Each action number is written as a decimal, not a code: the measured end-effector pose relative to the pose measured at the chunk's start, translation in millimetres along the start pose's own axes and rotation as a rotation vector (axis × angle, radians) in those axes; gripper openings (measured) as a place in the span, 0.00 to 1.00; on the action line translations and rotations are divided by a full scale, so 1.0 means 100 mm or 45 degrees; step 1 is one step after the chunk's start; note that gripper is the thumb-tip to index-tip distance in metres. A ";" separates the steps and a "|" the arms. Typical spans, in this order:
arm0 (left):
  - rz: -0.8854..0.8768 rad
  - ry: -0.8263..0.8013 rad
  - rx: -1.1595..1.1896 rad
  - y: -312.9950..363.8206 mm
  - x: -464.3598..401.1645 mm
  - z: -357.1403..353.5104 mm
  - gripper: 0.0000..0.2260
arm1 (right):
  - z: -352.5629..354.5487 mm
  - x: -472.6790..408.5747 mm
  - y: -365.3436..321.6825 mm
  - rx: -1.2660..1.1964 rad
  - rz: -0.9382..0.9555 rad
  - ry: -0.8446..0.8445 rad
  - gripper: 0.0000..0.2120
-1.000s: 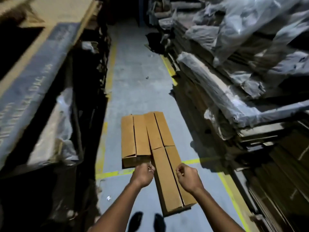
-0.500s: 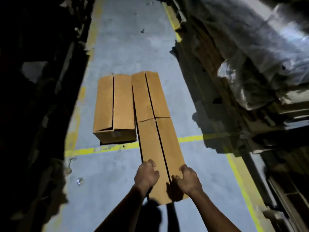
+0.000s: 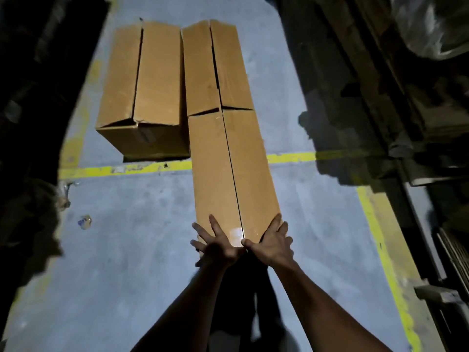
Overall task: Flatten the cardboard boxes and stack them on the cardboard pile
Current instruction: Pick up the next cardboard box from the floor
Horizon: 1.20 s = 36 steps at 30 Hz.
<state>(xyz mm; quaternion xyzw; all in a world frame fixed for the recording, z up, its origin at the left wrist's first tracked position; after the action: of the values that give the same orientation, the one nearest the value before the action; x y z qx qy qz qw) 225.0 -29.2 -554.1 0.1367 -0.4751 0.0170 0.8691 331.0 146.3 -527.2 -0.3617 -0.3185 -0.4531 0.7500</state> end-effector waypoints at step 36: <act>-0.173 0.048 -0.304 -3.20 2.59 -2.58 0.68 | -2.80 2.73 2.75 0.201 -0.069 0.034 0.68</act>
<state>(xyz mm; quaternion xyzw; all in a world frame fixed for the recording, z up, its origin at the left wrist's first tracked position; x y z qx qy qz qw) 629.9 -297.4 -541.4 0.0638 -0.4470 -0.0959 0.8871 728.4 -119.1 -527.2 -0.2866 -0.3530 -0.4516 0.7677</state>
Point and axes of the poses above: each hand's wrist, its own x-axis away from the middle knuckle, its own z-axis out of the back of the hand, y = z × x, the point moved 10 cm from there along -x, towards the middle knuckle, and after that the axes turned 11 degrees about -y, right-handed, at the moved point
